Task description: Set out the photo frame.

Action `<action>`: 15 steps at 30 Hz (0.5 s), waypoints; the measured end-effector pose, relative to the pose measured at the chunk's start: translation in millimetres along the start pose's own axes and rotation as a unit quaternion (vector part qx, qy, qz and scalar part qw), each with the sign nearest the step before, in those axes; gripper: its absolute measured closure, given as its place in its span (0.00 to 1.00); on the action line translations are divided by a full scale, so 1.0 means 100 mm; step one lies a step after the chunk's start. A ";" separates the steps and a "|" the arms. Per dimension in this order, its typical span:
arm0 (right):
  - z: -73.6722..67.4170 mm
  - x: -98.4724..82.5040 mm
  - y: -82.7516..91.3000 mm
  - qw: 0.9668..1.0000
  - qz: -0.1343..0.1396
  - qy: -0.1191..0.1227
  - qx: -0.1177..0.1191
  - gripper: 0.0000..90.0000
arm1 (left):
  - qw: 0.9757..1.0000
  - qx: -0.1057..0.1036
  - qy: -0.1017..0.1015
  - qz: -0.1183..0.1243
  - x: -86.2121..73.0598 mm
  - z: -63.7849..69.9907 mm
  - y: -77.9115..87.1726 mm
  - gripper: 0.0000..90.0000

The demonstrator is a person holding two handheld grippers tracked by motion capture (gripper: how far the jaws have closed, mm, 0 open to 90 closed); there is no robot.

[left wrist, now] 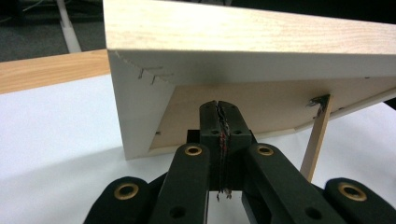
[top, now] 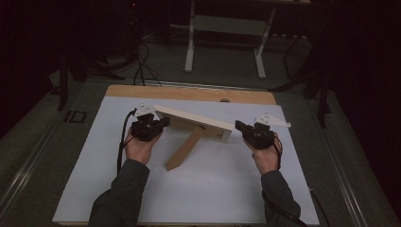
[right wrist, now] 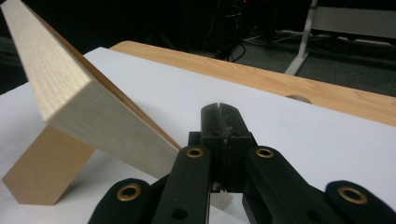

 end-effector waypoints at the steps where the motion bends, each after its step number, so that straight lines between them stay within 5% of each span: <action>1: -0.01 0.00 0.00 1.000 0.000 0.001 0.001 1.00 | 1.000 0.001 0.000 0.000 0.01 0.00 0.00 1.00; 15: -0.14 0.05 -0.04 1.000 0.000 0.012 0.017 1.00 | 1.000 0.005 -0.004 -0.005 0.03 0.00 -0.02 1.00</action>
Point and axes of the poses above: each handheld gripper's, and its own axes: y roughly backward along the jaws, x roughly out of its top, z roughly to its right, the point moved 10 cm from there along -y, roughly forward along the jaws, and after that the axes turned 12 degrees about -y, right-handed, at the moved point
